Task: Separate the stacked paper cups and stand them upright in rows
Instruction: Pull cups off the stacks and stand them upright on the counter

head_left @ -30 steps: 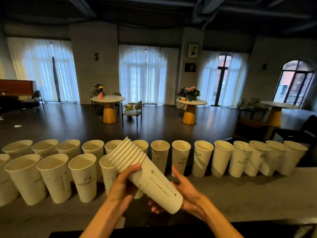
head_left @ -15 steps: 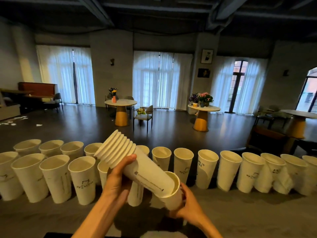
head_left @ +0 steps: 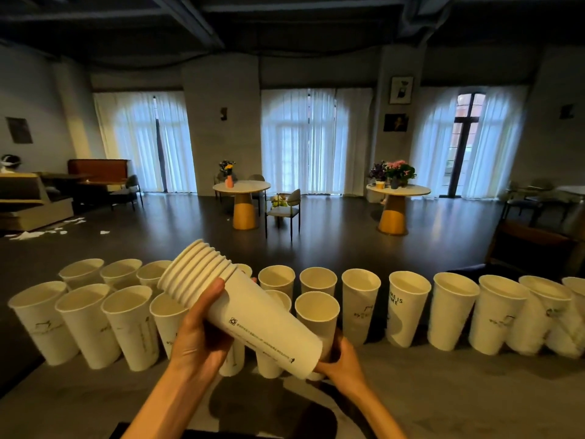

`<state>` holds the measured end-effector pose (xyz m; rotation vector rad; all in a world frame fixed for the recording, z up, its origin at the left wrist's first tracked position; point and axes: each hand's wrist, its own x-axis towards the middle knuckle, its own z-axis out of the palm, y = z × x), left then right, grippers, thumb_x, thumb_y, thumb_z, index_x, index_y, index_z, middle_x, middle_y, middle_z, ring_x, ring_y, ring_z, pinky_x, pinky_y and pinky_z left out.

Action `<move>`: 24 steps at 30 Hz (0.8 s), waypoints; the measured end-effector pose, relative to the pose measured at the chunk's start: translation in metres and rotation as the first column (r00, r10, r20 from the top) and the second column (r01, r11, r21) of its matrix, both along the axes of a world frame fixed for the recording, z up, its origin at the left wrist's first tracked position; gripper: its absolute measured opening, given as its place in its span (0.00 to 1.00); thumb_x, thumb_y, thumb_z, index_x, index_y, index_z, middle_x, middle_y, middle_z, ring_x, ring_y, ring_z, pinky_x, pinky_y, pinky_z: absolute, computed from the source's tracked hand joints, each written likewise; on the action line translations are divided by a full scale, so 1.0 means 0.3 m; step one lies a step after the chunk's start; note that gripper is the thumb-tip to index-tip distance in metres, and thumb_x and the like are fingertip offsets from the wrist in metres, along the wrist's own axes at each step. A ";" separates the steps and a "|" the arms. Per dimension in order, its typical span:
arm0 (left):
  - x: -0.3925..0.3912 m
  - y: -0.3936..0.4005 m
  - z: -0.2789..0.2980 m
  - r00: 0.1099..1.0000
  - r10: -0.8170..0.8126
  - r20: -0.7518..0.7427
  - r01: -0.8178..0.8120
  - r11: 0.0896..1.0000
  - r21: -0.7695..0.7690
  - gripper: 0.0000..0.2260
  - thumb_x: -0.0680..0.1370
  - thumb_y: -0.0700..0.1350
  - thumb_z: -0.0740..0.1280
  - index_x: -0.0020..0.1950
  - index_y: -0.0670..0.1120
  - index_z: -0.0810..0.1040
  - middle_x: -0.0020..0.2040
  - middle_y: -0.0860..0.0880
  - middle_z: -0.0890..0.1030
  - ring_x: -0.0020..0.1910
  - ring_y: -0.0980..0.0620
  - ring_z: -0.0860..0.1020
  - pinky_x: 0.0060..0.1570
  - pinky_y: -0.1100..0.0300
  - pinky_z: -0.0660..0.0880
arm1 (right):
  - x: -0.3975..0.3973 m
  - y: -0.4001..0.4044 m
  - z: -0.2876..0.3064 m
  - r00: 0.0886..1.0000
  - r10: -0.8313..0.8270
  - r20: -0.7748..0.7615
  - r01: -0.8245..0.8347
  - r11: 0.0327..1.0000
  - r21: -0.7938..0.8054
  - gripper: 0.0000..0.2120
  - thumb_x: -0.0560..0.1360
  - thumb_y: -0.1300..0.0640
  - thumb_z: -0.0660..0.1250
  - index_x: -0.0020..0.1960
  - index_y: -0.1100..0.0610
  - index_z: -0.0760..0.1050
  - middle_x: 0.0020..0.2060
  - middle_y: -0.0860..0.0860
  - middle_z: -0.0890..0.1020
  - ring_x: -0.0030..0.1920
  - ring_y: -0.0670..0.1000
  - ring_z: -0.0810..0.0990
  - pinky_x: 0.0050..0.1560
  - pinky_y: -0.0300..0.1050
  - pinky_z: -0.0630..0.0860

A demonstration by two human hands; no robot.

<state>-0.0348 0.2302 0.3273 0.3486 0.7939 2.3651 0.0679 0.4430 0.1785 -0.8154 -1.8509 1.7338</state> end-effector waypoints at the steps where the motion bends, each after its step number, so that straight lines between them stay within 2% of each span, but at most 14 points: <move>1: 0.012 0.003 0.005 1.000 0.009 -0.020 -0.009 1.000 -0.028 0.19 0.67 0.44 0.70 0.59 0.48 0.79 0.47 0.46 0.87 0.49 0.48 0.85 0.51 0.46 0.82 | -0.001 -0.007 0.001 1.000 0.006 0.013 -0.006 1.000 0.011 0.45 0.62 0.53 0.82 0.73 0.49 0.63 0.67 0.47 0.74 0.69 0.52 0.72 0.66 0.55 0.72; 2: 0.028 0.007 0.006 0.999 0.017 -0.031 -0.019 0.998 -0.060 0.22 0.65 0.42 0.73 0.58 0.47 0.79 0.46 0.46 0.87 0.51 0.47 0.83 0.51 0.47 0.81 | 0.011 -0.011 0.000 1.000 0.026 0.013 -0.026 0.999 0.023 0.46 0.61 0.50 0.83 0.72 0.47 0.63 0.67 0.46 0.74 0.69 0.51 0.73 0.66 0.55 0.73; 4: 0.047 0.021 0.001 1.000 0.005 -0.031 -0.008 0.995 -0.098 0.35 0.54 0.42 0.82 0.60 0.46 0.78 0.51 0.44 0.86 0.56 0.44 0.81 0.55 0.45 0.78 | 0.050 -0.017 -0.004 1.000 0.028 0.005 -0.028 0.998 0.053 0.42 0.61 0.48 0.83 0.69 0.44 0.65 0.62 0.41 0.76 0.64 0.48 0.75 0.63 0.49 0.75; 6: 0.071 0.043 -0.015 0.999 -0.035 -0.002 0.035 0.992 -0.122 0.49 0.42 0.47 0.86 0.63 0.45 0.78 0.57 0.41 0.84 0.59 0.43 0.80 0.59 0.43 0.77 | 0.115 -0.018 0.003 0.995 -0.097 -0.001 0.097 0.993 0.061 0.30 0.65 0.54 0.80 0.61 0.46 0.69 0.53 0.43 0.79 0.58 0.50 0.79 0.54 0.41 0.77; 8: 0.116 0.074 -0.027 0.996 -0.090 0.005 0.090 0.986 -0.141 0.51 0.43 0.48 0.87 0.66 0.44 0.77 0.63 0.39 0.81 0.64 0.40 0.78 0.63 0.40 0.74 | 0.201 -0.010 0.046 0.982 -0.183 -0.037 0.182 0.983 -0.032 0.16 0.70 0.53 0.75 0.55 0.52 0.76 0.47 0.52 0.83 0.53 0.56 0.82 0.45 0.39 0.78; 9: 0.149 0.092 -0.031 0.993 -0.117 -0.002 0.115 0.980 -0.161 0.51 0.44 0.48 0.87 0.67 0.44 0.76 0.64 0.38 0.80 0.65 0.39 0.77 0.64 0.39 0.74 | 0.239 -0.003 0.078 0.989 -0.141 -0.052 0.134 0.984 -0.116 0.14 0.72 0.50 0.71 0.55 0.55 0.78 0.46 0.55 0.84 0.51 0.57 0.83 0.43 0.39 0.79; 11: 0.224 0.130 -0.046 0.989 -0.147 -0.005 0.143 0.968 -0.204 0.52 0.42 0.49 0.86 0.66 0.44 0.77 0.61 0.38 0.82 0.62 0.39 0.79 0.57 0.41 0.78 | 0.313 -0.008 0.148 0.994 0.069 -0.084 -0.092 0.944 -0.317 0.23 0.77 0.42 0.61 0.57 0.60 0.79 0.51 0.60 0.84 0.53 0.57 0.84 0.51 0.46 0.79; 13: 0.315 0.174 -0.063 0.988 -0.152 0.004 0.149 0.959 -0.240 0.52 0.37 0.50 0.86 0.62 0.45 0.78 0.52 0.41 0.85 0.54 0.42 0.81 0.50 0.44 0.80 | 0.391 -0.003 0.196 0.949 0.282 -0.142 -0.315 0.857 -0.408 0.30 0.79 0.36 0.52 0.61 0.58 0.80 0.55 0.61 0.83 0.57 0.60 0.81 0.61 0.53 0.75; 14: 0.351 0.191 -0.075 0.990 -0.140 0.018 0.140 0.961 -0.238 0.52 0.37 0.50 0.86 0.61 0.46 0.78 0.51 0.42 0.85 0.52 0.43 0.81 0.48 0.46 0.80 | 0.419 0.005 0.205 0.916 0.372 -0.153 -0.401 0.819 -0.410 0.31 0.79 0.35 0.50 0.62 0.56 0.80 0.55 0.61 0.82 0.57 0.60 0.80 0.62 0.54 0.73; 16: 0.411 0.210 -0.094 0.991 -0.112 0.075 0.126 0.968 -0.218 0.49 0.40 0.48 0.85 0.61 0.46 0.78 0.52 0.41 0.84 0.53 0.43 0.81 0.46 0.46 0.79 | 0.466 0.013 0.218 0.863 0.491 -0.120 -0.496 0.777 -0.389 0.28 0.78 0.37 0.55 0.67 0.56 0.75 0.56 0.60 0.81 0.57 0.59 0.79 0.61 0.53 0.75; 19: 0.484 0.229 -0.124 0.994 -0.034 0.101 0.058 0.968 -0.244 0.48 0.43 0.47 0.84 0.63 0.47 0.77 0.56 0.41 0.82 0.55 0.42 0.80 0.48 0.46 0.78 | 0.530 0.032 0.225 0.817 0.576 0.018 -0.551 0.791 -0.266 0.29 0.74 0.42 0.68 0.69 0.57 0.70 0.56 0.58 0.80 0.56 0.57 0.78 0.57 0.51 0.77; 22: 0.532 0.236 -0.131 0.998 0.050 0.047 -0.034 0.956 -0.292 0.46 0.46 0.49 0.82 0.65 0.47 0.77 0.57 0.41 0.82 0.58 0.41 0.79 0.52 0.43 0.79 | 0.552 0.056 0.227 0.809 0.556 0.189 -0.548 0.831 -0.098 0.21 0.72 0.47 0.71 0.63 0.46 0.71 0.59 0.50 0.77 0.59 0.50 0.77 0.63 0.48 0.75; 24: 0.540 0.229 -0.128 0.993 0.103 0.055 -0.083 0.952 -0.295 0.44 0.46 0.49 0.82 0.63 0.49 0.77 0.59 0.41 0.82 0.59 0.41 0.79 0.59 0.37 0.76 | 0.549 0.091 0.214 0.830 0.497 0.253 -0.530 0.844 0.082 0.28 0.69 0.48 0.76 0.64 0.39 0.67 0.61 0.43 0.74 0.61 0.44 0.73 0.62 0.43 0.73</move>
